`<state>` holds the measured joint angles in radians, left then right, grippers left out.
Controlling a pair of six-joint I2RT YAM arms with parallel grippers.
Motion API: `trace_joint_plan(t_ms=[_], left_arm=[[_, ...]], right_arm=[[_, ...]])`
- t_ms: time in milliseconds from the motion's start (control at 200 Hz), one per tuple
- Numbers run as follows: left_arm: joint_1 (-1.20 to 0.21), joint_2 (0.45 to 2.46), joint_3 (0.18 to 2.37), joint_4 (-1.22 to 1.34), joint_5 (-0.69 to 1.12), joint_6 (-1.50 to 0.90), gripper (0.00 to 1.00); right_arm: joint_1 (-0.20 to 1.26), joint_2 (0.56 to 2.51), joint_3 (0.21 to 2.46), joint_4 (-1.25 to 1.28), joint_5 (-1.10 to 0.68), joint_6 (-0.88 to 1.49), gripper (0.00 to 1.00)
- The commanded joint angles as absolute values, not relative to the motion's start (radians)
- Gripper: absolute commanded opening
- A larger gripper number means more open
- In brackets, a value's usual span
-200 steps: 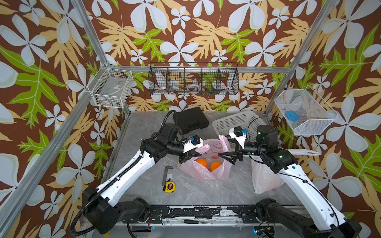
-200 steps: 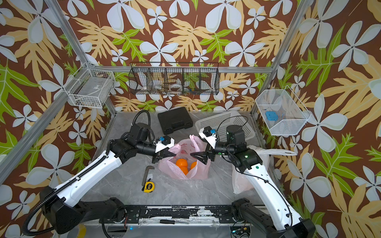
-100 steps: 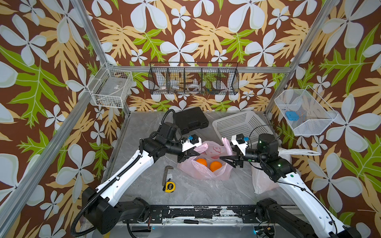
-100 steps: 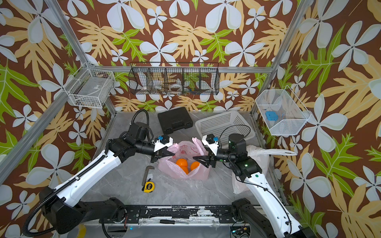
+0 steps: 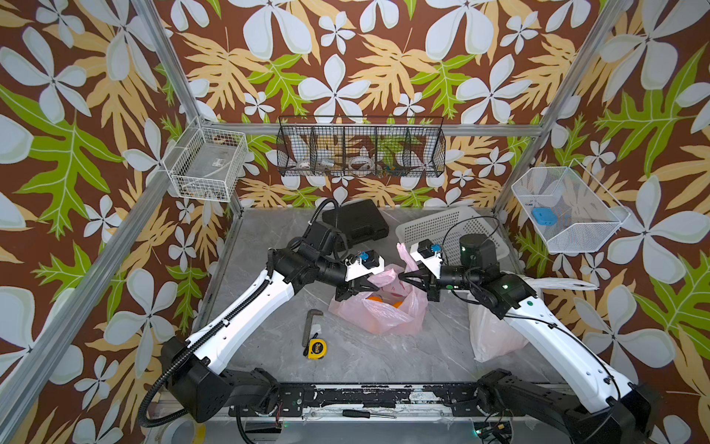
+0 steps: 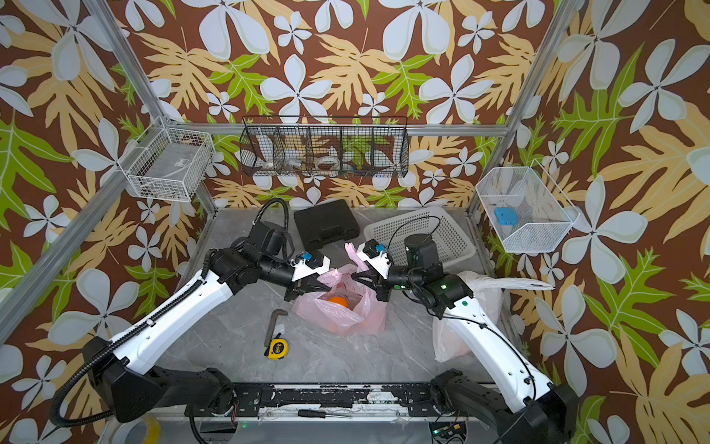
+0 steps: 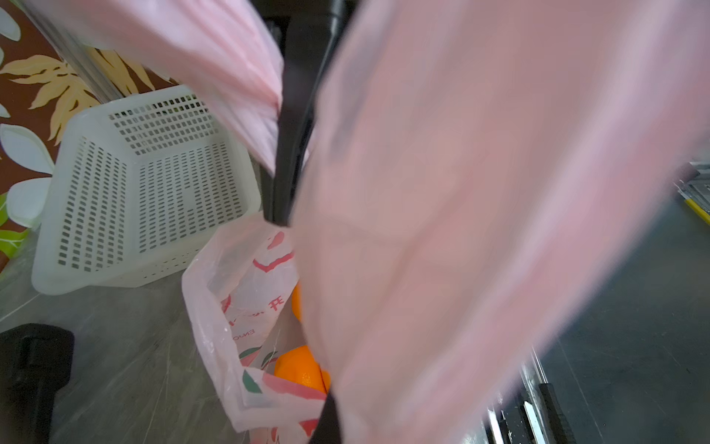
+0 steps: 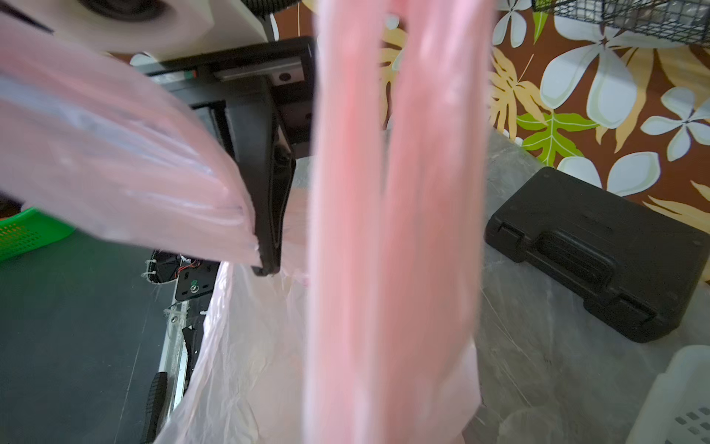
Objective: Place the oranges into plastic bags & tie knots
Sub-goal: Adjust the plastic bag at the center of the board.
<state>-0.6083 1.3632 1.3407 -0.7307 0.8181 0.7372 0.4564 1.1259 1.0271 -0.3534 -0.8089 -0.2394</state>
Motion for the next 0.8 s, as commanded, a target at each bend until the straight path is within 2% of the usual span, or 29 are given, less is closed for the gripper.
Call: trace_joint_plan(t_ms=[0, 125, 190, 250, 265, 300, 546, 791], left_arm=[[-0.620, 1.375, 1.364, -0.779, 0.809, 0.764, 0.00], [-0.624, 1.378, 1.350, -0.679, 0.773, 0.656, 0.00], [-0.624, 1.362, 1.317, -0.627, 0.790, 0.636, 0.26], [-0.620, 1.344, 1.292, -0.589, 0.811, 0.626, 0.43], [-0.618, 1.341, 1.286, -0.582, 0.818, 0.625, 0.50], [-0.612, 1.334, 1.278, -0.574, 0.847, 0.630, 0.57], [-0.539, 1.238, 1.154, -0.410, 0.906, 0.550, 0.59], [-0.474, 1.152, 1.047, -0.360, 0.919, 0.510, 0.60]], right_arm=[[0.472, 1.153, 1.034, -0.335, -0.728, -0.215, 0.00], [0.476, 1.186, 1.032, -0.301, -0.742, -0.172, 0.00], [0.476, 1.187, 1.024, -0.289, -0.737, -0.164, 0.00], [0.477, 1.182, 1.019, -0.285, -0.738, -0.166, 0.00], [0.476, 1.181, 1.017, -0.284, -0.739, -0.167, 0.00], [0.476, 1.180, 1.020, -0.287, -0.742, -0.168, 0.00], [0.476, 1.181, 1.038, -0.323, -0.771, -0.204, 0.00], [0.476, 1.195, 1.062, -0.340, -0.764, -0.214, 0.00]])
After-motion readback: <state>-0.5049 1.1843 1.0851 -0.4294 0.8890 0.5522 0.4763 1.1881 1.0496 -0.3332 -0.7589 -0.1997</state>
